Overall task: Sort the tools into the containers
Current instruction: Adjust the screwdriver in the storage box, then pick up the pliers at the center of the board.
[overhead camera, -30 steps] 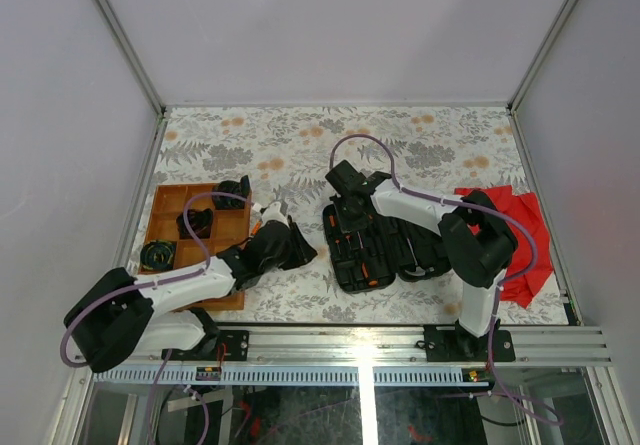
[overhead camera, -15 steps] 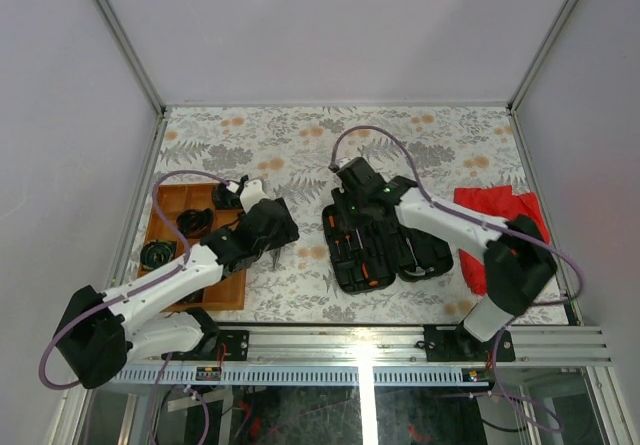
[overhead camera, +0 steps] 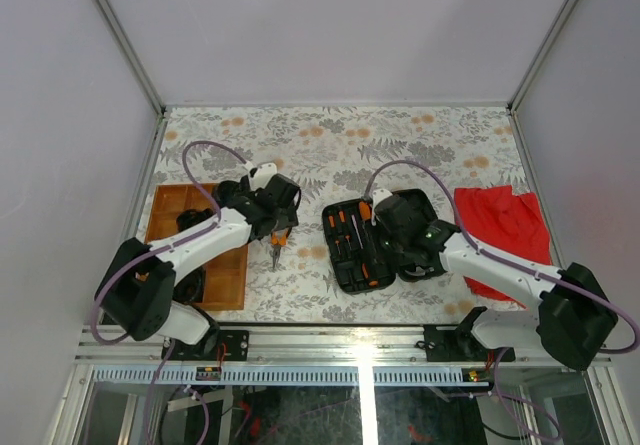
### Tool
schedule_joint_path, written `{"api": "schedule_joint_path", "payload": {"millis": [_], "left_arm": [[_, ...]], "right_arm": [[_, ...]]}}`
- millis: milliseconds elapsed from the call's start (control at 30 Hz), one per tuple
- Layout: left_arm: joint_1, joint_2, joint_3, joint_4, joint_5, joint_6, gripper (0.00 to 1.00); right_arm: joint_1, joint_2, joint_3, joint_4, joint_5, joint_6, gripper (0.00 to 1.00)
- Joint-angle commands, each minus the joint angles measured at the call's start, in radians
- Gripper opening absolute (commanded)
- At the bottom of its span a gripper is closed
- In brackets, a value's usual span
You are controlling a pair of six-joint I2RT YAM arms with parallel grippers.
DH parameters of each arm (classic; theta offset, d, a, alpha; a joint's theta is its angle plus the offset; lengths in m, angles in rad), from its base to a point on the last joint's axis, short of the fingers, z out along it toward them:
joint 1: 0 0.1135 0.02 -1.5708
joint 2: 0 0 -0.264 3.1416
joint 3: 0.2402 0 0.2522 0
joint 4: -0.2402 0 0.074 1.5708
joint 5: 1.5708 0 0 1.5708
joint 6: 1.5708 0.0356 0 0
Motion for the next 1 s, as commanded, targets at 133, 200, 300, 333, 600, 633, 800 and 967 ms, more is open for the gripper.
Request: {"api": "schedule_joint_path", "payload": {"millis": [133,200,300,333,600,633,800,967], "left_arm": [[0.053,0.074,0.015,-0.014,-0.044,0.049,0.63],[0.091,0.072,0.004,0.018,-0.003,0.067,0.61],[0.126,0.090,-0.004,0.066,0.069,0.109,0.58],[0.134,0.101,-0.004,0.081,0.094,0.129,0.57],[0.194,0.191,0.014,0.106,0.208,0.152,0.45],[0.196,0.201,0.013,0.111,0.219,0.152,0.44],[0.198,0.245,0.005,0.137,0.252,0.152,0.38],[0.199,0.253,-0.003,0.147,0.263,0.149,0.24]], "right_arm": [[0.006,-0.106,-0.109,0.100,-0.036,0.065,0.34],[0.006,-0.116,-0.122,0.107,-0.038,0.070,0.34],[0.005,-0.121,-0.132,0.109,-0.043,0.075,0.34],[0.006,-0.119,-0.132,0.109,-0.045,0.077,0.34],[0.006,-0.124,-0.132,0.099,-0.053,0.082,0.33],[0.007,-0.125,-0.132,0.095,-0.053,0.081,0.33],[0.007,-0.130,-0.133,0.087,-0.049,0.080,0.33],[0.005,-0.146,-0.135,0.079,-0.037,0.087,0.33]]}}
